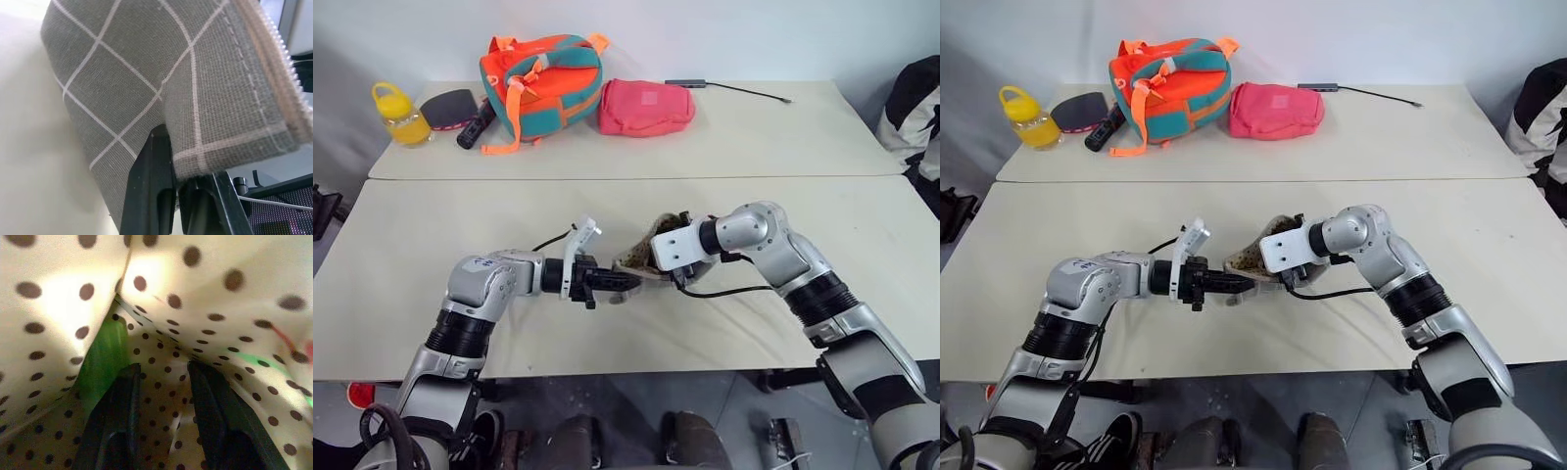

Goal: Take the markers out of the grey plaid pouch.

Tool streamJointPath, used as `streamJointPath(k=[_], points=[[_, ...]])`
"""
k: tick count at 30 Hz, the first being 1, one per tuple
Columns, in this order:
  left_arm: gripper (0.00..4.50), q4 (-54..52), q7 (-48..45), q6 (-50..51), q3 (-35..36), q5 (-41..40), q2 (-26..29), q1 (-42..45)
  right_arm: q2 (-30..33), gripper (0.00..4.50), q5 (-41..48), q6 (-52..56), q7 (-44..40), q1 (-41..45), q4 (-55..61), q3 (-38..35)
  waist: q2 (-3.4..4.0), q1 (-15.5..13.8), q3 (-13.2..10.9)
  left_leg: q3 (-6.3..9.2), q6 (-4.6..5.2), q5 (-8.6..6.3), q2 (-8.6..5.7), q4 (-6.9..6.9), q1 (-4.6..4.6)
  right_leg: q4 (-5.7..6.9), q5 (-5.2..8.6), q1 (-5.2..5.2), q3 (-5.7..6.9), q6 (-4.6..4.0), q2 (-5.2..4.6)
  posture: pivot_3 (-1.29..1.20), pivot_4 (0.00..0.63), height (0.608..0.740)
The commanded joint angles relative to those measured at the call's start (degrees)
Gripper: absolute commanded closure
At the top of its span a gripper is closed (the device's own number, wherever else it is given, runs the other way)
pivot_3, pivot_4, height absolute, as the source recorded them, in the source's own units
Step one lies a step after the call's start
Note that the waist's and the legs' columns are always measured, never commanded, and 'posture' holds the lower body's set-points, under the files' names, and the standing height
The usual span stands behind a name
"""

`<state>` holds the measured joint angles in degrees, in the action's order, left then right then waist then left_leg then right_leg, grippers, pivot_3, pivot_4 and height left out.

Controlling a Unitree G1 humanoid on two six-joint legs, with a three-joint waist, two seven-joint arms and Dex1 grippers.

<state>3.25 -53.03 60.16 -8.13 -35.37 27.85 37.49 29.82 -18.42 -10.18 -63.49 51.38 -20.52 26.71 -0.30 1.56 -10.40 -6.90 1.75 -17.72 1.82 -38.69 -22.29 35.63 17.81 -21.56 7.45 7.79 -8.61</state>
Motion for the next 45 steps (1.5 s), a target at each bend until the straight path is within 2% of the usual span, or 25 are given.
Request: streamJointPath(k=[1,2,7,14,17,21,27,29,32,34,36,39,42,45], points=[[4.5,-1.33,-0.66,-0.2,-0.37,-0.37,-0.89,0.61,-0.52,2.88,-2.15,0.34,-0.74,-2.02,-2.75,2.73,0.0,0.06,0.0,0.0,0.0,0.0,0.0,0.0,0.01,0.01,0.0,0.01,-0.01,0.0,0.0,0.0,0.15,0.74],[4.5,-1.48,-0.48,-0.18,-0.31,-0.31,-0.95,0.52,-0.29,2.88,-1.89,0.45,-1.53,-2.48,-2.58,2.8,0.0,0.04,0.01,0.0,0.0,0.0,0.0,0.0,0.02,0.02,0.0,0.01,0.0,0.0,0.0,0.0,0.15,0.74],[4.5,-2.17,-0.05,-0.34,-0.15,-0.08,-0.84,-0.1,0.56,4.46,-0.59,2.39,-3.38,-3.16,-0.05,1.26,-0.01,-0.06,0.01,0.04,0.0,0.0,-0.03,0.0,0.01,0.03,0.0,0.03,0.0,0.0,-0.03,0.0,0.15,0.74],[4.5,-1.79,0.55,-1.41,-0.08,0.79,-0.36,-0.73,5.48,4.46,2.9,6.3,-7.72,-2.96,8.35,-3.06,-0.01,-0.3,0.01,0.07,0.01,0.0,-0.05,-0.01,-0.04,-0.01,0.0,0.01,0.02,0.0,-0.06,0.0,0.15,0.74],[4.5,-1.14,1.15,-0.48,1.41,-0.17,-0.67,-0.74,9.06,4.46,7.55,12.26,-12.44,-3.96,15.6,-5.82,-0.02,-0.51,0.01,0.09,0.01,0.0,-0.04,-0.01,-0.08,-0.03,0.0,0.0,0.03,0.0,-0.06,0.0,0.15,0.74],[4.5,-2.58,-3.16,1.3,1.3,-2.7,1.37,-1.26,15.69,4.46,17.78,30.84,-23.07,-6.0,29.21,-8.39,-0.02,-0.67,0.0,0.12,0.01,-0.02,-0.03,0.04,-0.1,-0.07,0.0,-0.03,0.07,0.0,-0.04,0.0,0.15,0.74],[4.5,-1.85,-6.53,2.1,0.85,-3.33,2.3,-0.43,19.42,4.46,23.67,42.5,-25.9,-7.52,36.93,-6.34,-0.02,-1.2,0.0,0.11,0.02,-0.06,-0.02,0.07,-0.11,-0.16,0.01,-0.05,0.08,-0.02,-0.05,0.0,0.15,0.74],[4.5,-0.44,-6.24,4.55,3.67,-6.07,0.37,1.03,19.91,4.46,25.26,45.2,-25.91,-8.03,38.96,-5.53,-0.02,-1.35,0.0,0.09,0.03,-0.06,-0.03,0.07,-0.13,-0.18,0.01,-0.06,0.07,-0.02,-0.06,0.0,0.15,0.74],[4.5,0.14,-7.8,3.73,2.12,-4.91,0.93,0.84,18.69,4.46,24.03,42.81,-22.69,-7.97,37.18,-4.45,-0.03,-1.49,0.0,0.12,0.05,-0.08,-0.04,0.03,-0.19,-0.19,0.01,-0.07,0.1,-0.02,-0.08,0.0,0.15,0.74],[4.5,2.27,-8.28,6.81,3.99,-7.13,0.35,1.35,16.12,4.46,19.29,34.05,-16.16,-6.72,32.55,-3.99,-0.03,-1.45,0.0,0.08,0.05,-0.08,-0.06,0.04,-0.19,-0.22,0.01,-0.07,0.07,-0.02,-0.07,0.0,0.15,0.74],[4.5,3.58,-10.34,8.46,5.22,-8.86,1.07,1.89,13.93,4.46,17.24,30.01,-13.2,-4.5,29.06,-4.13,-0.05,-1.27,-0.02,0.04,0.05,-0.08,-0.04,0.01,-0.18,-0.2,0.01,-0.08,0.08,-0.02,-0.04,0.0,0.15,0.74],[4.5,3.48,-13.03,8.11,2.55,-7.71,2.69,1.97,12.64,4.46,16.43,27.84,-12.84,-2.46,26.01,-4.42,-0.05,-1.17,-0.01,-0.05,0.03,-0.06,-0.03,0.03,-0.21,-0.06,0.01,-0.27,-0.01,-0.02,-0.02,0.0,0.15,0.74],[4.5,4.6,-13.51,8.49,2.62,-8.24,1.39,1.83,12.51,4.46,16.5,27.23,-13.47,-1.82,24.24,-4.26,-0.05,-1.49,-0.01,-0.05,0.02,-0.06,-0.03,0.07,-0.21,-0.06,0.01,-0.28,0.0,-0.02,-0.02,0.0,0.15,0.74],[4.5,4.27,-14.05,7.97,2.11,-8.06,0.43,1.12,14.46,3.94,17.83,28.84,-16.45,-2.42,25.66,-4.64,-0.05,-1.57,-0.02,0.03,0.03,-0.07,-0.05,0.0,-0.38,-0.1,0.01,-0.31,0.07,-0.01,-0.03,0.0,0.15,0.74]])
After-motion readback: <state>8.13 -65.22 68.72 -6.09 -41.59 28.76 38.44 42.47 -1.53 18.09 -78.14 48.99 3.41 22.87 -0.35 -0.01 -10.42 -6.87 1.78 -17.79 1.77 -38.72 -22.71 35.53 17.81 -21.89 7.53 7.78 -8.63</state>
